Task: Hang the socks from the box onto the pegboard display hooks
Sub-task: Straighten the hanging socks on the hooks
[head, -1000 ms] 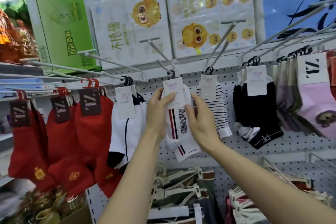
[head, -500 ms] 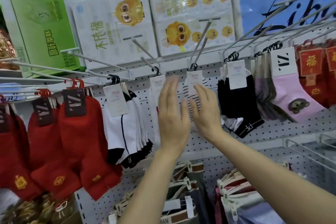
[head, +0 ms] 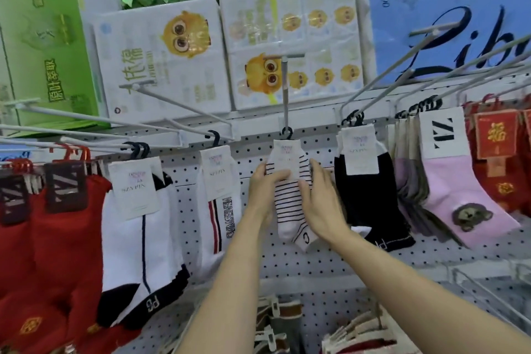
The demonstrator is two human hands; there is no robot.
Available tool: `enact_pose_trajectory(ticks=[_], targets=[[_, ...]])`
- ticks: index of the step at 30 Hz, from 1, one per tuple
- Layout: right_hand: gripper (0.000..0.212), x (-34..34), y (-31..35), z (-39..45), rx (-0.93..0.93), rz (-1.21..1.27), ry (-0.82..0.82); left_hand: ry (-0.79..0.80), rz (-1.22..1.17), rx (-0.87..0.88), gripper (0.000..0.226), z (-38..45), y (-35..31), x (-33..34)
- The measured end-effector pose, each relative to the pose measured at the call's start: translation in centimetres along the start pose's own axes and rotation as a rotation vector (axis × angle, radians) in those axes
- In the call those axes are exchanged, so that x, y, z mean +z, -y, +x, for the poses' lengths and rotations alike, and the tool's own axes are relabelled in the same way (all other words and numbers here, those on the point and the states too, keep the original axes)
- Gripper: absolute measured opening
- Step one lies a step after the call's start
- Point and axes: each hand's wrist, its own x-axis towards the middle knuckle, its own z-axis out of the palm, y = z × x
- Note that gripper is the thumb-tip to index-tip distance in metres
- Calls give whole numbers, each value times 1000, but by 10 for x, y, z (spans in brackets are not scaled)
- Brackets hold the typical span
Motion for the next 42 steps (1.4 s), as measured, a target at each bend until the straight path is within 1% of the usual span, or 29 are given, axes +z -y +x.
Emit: enact_pose_trajectory(ticks=[2,6,13,17,20,22,23,25,26,27,28,29,31,33,35,36,38,42], targets=[[49,0,0,-2,-10,61,-20,6,18,43,31,-7,-1,1],[42,-5,9,-18,-23,168,-91,31,-15,90,30,-29,-9,0],[40,-22,40,-42,-59,186,-193,83,-64,123,31,-71,-33,-2],[42,-36,52,-58,-27,148,-197,60,-53,111,31,-84,-38,-3],[40,-47,55,-63,-20,115,-189,-12,23,152,32,-89,-35,3],[39,-54,52,-65,-59,73,-191,-88,160,245,41,-100,-30,10],[39,-59,48,-65,-96,32,-204,-159,253,321,48,-108,-27,14],[40,-71,37,-65,-201,-93,-264,-315,414,570,54,-128,-23,23],[41,-77,30,-65,-260,-153,-301,-322,453,703,52,-135,-20,30],[41,-82,22,-65,-311,-202,-334,-265,469,791,51,-137,-15,39],[42,-86,14,-65,-342,-240,-347,-167,474,794,52,-135,-12,50],[44,-89,5,-63,-346,-269,-337,-64,469,719,56,-129,-10,60],[51,-93,-9,-60,-302,-307,-270,84,429,469,73,-105,-2,79],[60,-97,-21,-56,-295,-348,-214,125,360,284,93,-76,5,91],[65,-100,-28,-51,-323,-414,-174,139,232,162,103,-45,14,93],[67,-100,-29,-48,-333,-448,-152,163,168,102,101,-36,15,94],[68,-101,-31,-43,-335,-493,-121,233,62,32,85,-33,9,97],[67,-104,-36,-38,-335,-520,-105,277,-22,62,51,-32,5,102]])
